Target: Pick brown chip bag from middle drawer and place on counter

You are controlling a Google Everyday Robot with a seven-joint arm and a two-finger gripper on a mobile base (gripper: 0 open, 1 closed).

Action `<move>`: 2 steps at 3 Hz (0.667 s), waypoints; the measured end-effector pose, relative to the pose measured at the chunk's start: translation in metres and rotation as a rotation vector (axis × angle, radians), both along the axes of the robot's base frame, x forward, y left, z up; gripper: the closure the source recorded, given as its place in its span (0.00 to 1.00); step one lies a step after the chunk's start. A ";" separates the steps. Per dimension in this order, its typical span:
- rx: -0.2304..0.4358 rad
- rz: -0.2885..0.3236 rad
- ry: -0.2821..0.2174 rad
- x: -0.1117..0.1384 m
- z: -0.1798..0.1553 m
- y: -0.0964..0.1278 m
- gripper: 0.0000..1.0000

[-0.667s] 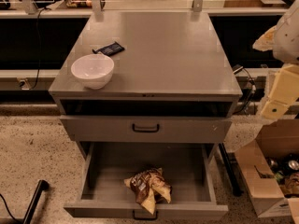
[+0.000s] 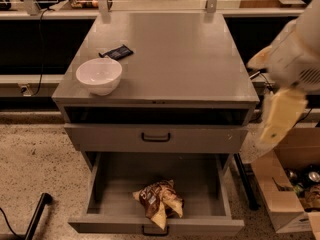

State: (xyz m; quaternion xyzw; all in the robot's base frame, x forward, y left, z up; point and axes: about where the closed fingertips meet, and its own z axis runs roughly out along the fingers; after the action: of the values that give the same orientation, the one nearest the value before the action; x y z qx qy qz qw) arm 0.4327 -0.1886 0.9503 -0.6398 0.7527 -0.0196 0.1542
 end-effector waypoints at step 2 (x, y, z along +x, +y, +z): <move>-0.005 0.347 -0.096 -0.031 -0.055 0.091 0.00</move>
Offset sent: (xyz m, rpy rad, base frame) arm -0.0248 0.0618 -0.0232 0.0146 -0.0580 0.2077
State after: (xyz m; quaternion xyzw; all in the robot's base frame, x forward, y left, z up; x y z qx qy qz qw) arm 0.4018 -0.0979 0.8948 -0.7589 0.6225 -0.0252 0.1893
